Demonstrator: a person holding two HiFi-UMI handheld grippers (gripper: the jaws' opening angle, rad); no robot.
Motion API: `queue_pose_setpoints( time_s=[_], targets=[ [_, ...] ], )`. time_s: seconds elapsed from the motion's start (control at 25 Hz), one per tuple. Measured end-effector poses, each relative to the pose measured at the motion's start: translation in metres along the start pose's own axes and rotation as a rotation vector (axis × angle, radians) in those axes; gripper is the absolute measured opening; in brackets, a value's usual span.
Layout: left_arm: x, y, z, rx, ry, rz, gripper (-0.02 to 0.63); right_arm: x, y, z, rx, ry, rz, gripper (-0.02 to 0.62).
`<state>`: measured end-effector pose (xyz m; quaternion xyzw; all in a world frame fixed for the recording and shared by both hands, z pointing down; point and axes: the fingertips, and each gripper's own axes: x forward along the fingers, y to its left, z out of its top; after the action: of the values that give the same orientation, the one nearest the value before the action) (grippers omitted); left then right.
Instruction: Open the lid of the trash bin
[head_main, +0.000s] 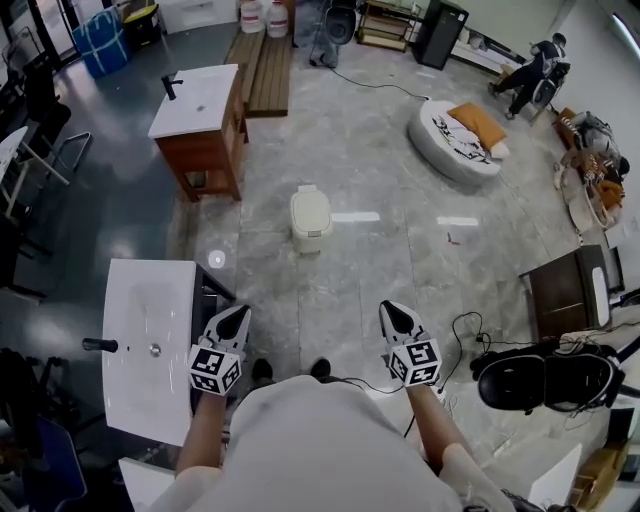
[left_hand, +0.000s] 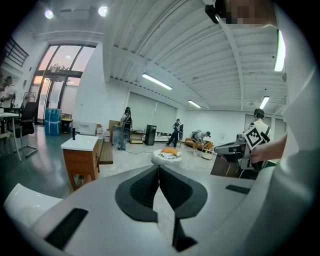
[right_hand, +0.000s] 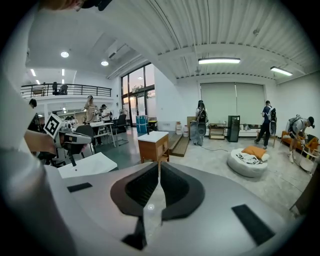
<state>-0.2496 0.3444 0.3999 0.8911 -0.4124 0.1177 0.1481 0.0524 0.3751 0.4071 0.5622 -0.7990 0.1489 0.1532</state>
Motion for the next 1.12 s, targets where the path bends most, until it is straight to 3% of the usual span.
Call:
queue_pose_setpoints(
  time_s=[0.6, 1.12],
  targets=[
    [0.025, -0.039, -0.001, -0.007, -0.018, 0.062, 0.018, -0.002, -0.046, -0.01, -0.036, 0.01, 0.073, 0.034],
    [0.053, -0.024, 0.006, -0.004, 0.003, 0.049, 0.018, 0.024, -0.062, -0.006, -0.014, 0.031, 0.065, 0.035]
  ],
)
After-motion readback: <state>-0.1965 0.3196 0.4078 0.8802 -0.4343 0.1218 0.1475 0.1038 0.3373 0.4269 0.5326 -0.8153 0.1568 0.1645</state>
